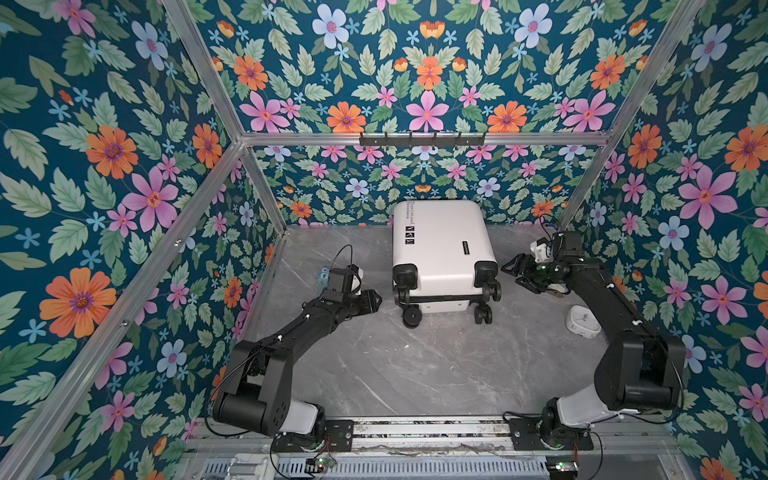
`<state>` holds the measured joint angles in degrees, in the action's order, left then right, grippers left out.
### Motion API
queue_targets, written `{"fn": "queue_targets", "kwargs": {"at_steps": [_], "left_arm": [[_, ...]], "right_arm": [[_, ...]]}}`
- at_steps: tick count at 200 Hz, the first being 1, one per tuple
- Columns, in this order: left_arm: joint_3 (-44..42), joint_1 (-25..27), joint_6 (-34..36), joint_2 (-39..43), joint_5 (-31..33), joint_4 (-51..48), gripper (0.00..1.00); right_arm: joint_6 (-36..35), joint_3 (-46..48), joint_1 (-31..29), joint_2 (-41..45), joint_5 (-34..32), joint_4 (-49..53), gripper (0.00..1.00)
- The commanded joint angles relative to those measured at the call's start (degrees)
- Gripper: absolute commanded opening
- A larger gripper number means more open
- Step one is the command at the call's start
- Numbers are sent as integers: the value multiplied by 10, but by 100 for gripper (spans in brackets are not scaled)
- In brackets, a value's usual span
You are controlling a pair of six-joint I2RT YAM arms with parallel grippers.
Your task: Pack the luggage
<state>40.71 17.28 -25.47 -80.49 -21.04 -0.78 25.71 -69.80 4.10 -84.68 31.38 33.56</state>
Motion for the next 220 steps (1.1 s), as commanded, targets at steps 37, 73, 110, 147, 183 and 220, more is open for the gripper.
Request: {"fn": "queue_targets", "kwargs": {"at_steps": [37, 73, 110, 147, 183, 220], "left_arm": [[-135, 47, 13, 74, 6, 312, 66], [-147, 64, 65, 61, 19, 363, 70], [-160, 64, 75, 14, 6, 427, 70], [-140, 64, 76, -18, 3, 438, 65], [-118, 67, 91, -14, -12, 423, 62], [-64, 94, 154, -21, -15, 347, 61]], "right_arm": [[-42, -12, -87, 93, -64, 85, 71], [-37, -18, -101, 128, -73, 105, 74], [-36, -29, -141, 134, -77, 131, 90], [-20, -57, -237, 121, -131, 147, 90], [-1, -82, -334, 91, -161, 136, 90], [9, -101, -354, 61, -156, 126, 90]]}}
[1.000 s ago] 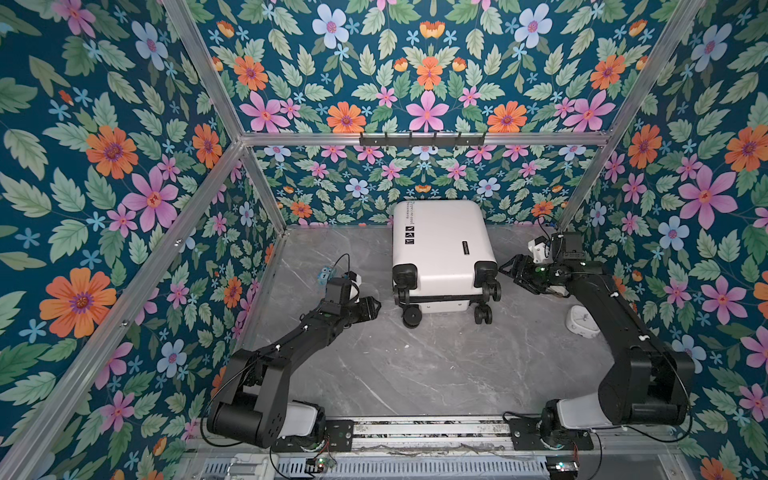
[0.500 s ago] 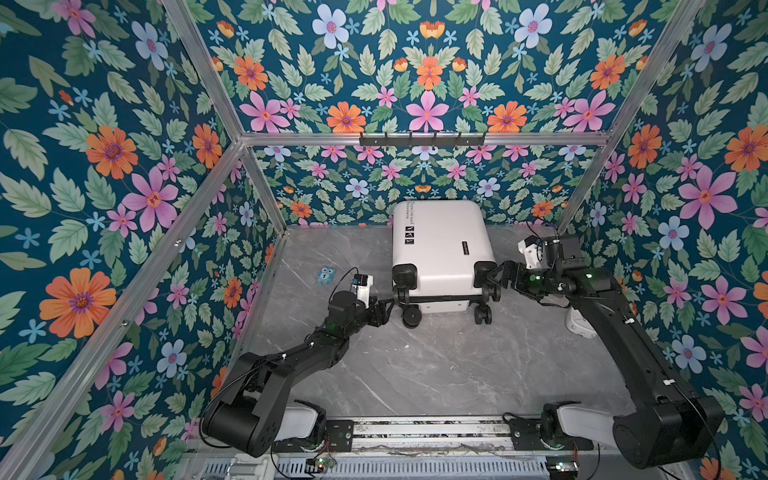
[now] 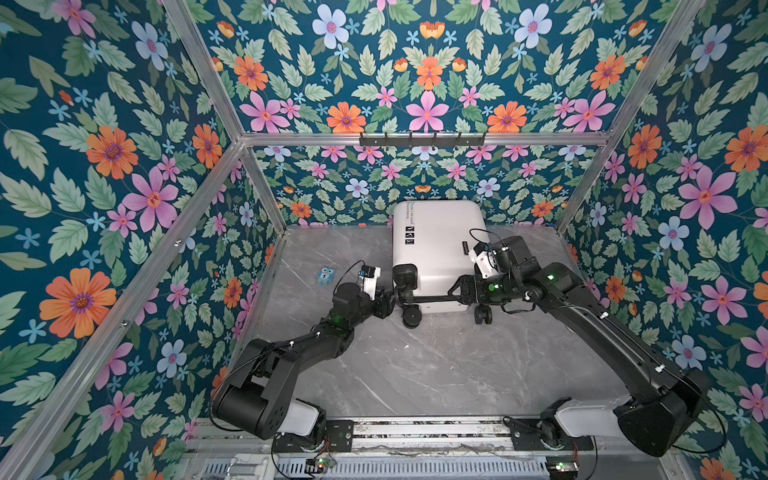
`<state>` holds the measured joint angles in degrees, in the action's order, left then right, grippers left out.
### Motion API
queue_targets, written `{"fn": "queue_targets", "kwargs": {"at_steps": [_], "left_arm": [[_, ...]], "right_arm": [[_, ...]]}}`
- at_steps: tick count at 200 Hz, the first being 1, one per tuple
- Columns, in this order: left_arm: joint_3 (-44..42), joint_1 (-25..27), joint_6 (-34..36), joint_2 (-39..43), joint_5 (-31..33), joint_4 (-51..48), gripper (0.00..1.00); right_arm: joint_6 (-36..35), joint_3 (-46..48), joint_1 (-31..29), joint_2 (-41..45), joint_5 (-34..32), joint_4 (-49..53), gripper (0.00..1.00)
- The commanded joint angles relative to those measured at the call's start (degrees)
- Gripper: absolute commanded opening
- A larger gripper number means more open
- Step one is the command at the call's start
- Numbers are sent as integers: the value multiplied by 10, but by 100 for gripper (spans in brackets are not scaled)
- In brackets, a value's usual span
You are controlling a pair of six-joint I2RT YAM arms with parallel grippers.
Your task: Pack the luggage
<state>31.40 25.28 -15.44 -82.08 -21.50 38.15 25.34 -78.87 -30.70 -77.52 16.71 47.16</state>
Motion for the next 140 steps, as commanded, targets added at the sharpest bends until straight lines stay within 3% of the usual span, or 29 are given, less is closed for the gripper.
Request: {"fn": "queue_targets", "kwargs": {"at_steps": [1, 99, 140], "left_arm": [[31, 15, 55, -6, -10, -44, 61], [152, 92, 77, -109, -6, -61, 60], [69, 94, 99, -68, 18, -16, 56]], "right_arm": [[13, -10, -5, -11, -9, -10, 90], [23, -28, -9, -35, -23, 6, 90], [18, -53, -43, -61, -63, 40, 90]]}}
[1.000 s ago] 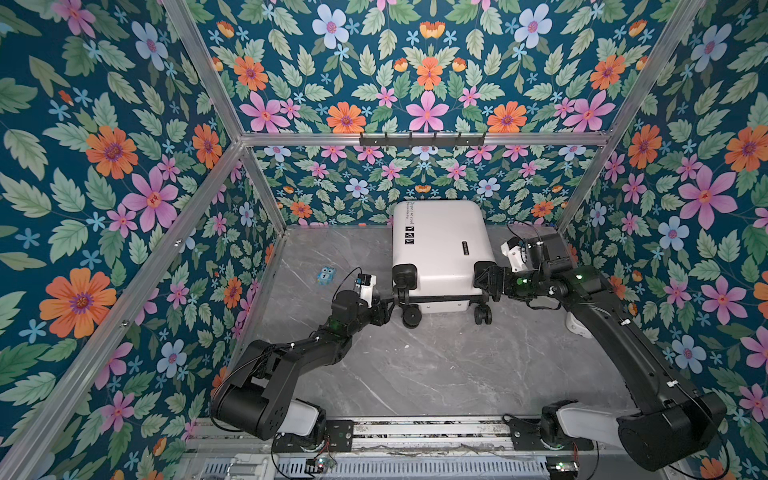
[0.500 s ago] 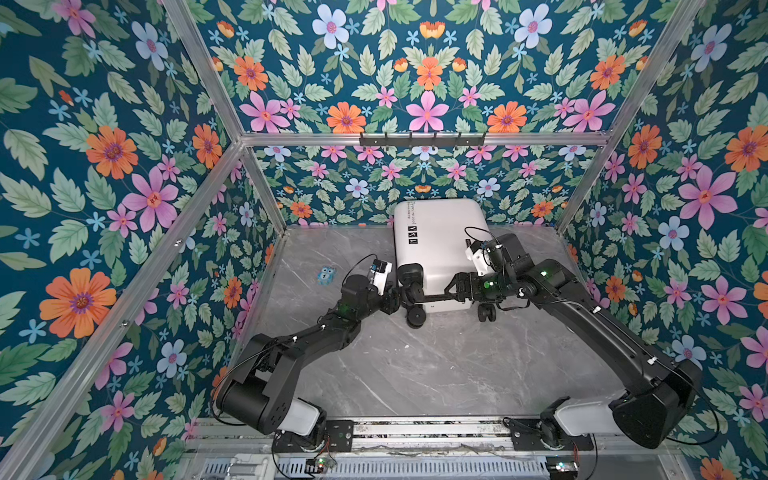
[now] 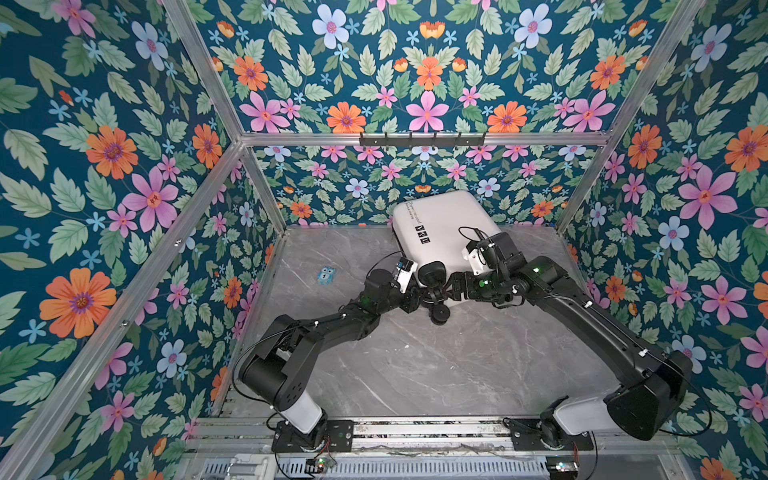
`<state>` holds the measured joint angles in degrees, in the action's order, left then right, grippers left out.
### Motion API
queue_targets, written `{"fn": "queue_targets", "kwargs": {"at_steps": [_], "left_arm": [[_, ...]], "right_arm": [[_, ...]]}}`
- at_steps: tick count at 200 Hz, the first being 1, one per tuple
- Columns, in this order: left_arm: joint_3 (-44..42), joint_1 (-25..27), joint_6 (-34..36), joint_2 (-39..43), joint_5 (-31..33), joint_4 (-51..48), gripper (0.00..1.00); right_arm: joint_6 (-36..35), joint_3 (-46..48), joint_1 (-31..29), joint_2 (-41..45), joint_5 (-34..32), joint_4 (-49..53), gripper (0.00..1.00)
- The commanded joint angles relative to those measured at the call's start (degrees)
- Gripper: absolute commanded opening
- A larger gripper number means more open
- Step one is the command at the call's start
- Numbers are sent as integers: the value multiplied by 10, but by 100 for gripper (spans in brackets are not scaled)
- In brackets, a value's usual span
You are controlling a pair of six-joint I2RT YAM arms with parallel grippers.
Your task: Pack the luggage
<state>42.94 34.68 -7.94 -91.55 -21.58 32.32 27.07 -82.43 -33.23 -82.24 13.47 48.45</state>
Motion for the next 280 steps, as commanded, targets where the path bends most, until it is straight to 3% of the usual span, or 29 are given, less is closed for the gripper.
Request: {"fn": "queue_targets", "kwargs": {"at_steps": [1, 48, 93, 139, 194, 229, 280], "left_arm": [[-49, 0, 25, 28, 19, 43, 55], [-137, 0, 40, 77, 56, 63, 56], [-162, 0, 36, 72, 61, 122, 54], [-164, 0, 38, 10, 30, 235, 42], [-148, 0, 41, -55, 25, 327, 39], [-133, 0, 46, -84, 15, 331, 39], [-102, 0, 48, -130, 27, 320, 38]], "right_arm": [[1, -18, -19, -16, -32, 28, 90], [-11, -82, -63, -96, -109, 69, 87], [-10, -126, -66, -172, -111, 71, 83], [-12, -161, -69, -223, -100, 76, 74], [-6, -177, -70, -228, -101, 81, 48], [-5, -187, -70, -228, -87, 79, 30], [-3, -196, -70, -225, -74, 80, 20]]}}
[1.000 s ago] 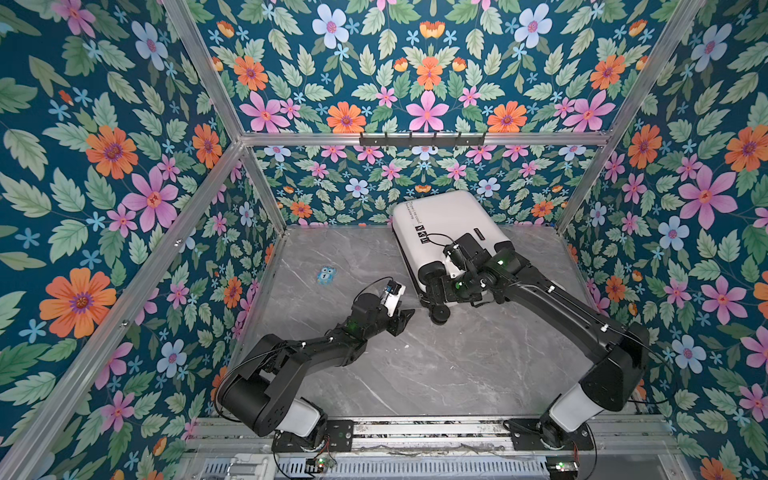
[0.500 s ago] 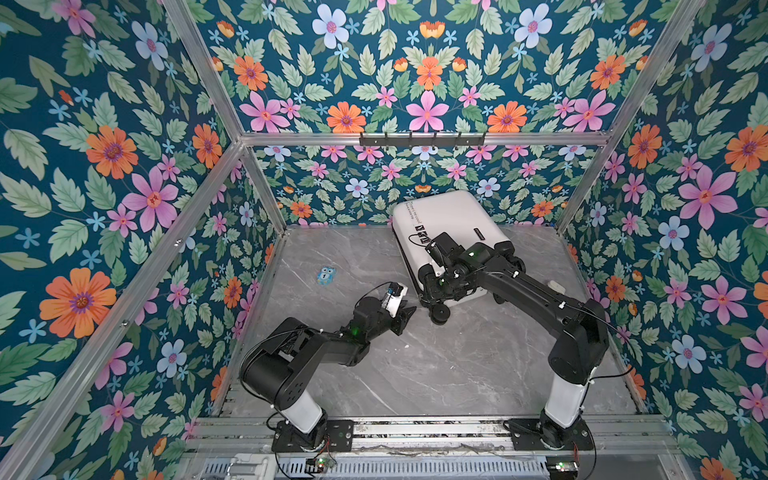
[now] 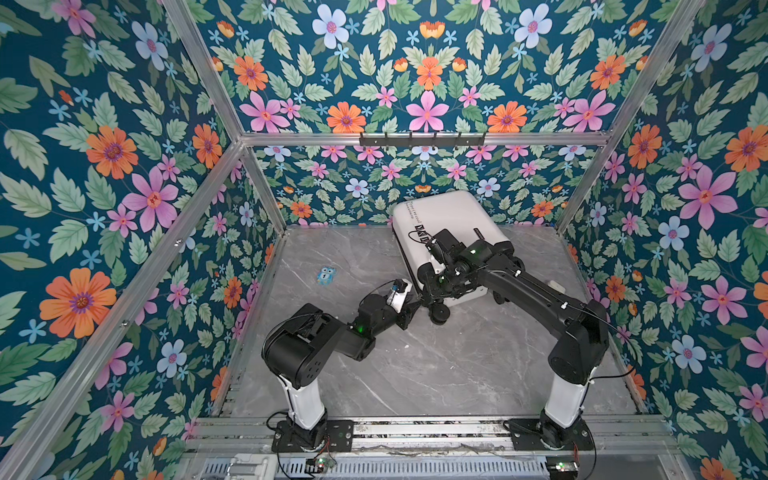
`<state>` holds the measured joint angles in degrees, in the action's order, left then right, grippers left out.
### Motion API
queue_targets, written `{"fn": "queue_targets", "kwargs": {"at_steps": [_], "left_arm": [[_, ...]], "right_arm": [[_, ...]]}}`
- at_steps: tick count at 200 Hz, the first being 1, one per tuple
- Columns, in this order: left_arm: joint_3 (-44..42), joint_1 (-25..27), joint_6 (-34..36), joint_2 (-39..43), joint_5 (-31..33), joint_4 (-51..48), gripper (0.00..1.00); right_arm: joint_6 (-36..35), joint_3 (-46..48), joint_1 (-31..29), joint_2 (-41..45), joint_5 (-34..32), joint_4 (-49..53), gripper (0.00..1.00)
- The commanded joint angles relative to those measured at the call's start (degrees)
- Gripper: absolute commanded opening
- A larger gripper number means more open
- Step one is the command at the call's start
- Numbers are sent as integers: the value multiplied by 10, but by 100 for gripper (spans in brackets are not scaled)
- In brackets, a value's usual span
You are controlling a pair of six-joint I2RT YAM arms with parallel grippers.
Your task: Pack the luggage
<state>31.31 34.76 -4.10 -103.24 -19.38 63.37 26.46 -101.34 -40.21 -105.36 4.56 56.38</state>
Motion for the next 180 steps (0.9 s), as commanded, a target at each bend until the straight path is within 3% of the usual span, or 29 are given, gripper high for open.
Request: {"fn": "queue_targets", "kwargs": {"at_steps": [1, 83, 124, 155, 180], "left_arm": [[14, 0, 10, -14, 5, 9, 38], [43, 0, 8, -28, 9, -3, 29], [44, -1, 14, -10, 5, -18, 19], [47, -1, 23, 6, -2, -44, 6], [46, 0, 23, 12, -3, -51, 2]], "right_arm": [[3, -7, 0, 7, 15, 1, 20], [5, 4, -1, 13, 19, -1, 18], [7, 8, -1, 13, 22, -2, 18], [7, 10, -1, 12, 23, -4, 18], [7, 11, -1, 10, 26, -6, 18]]}}
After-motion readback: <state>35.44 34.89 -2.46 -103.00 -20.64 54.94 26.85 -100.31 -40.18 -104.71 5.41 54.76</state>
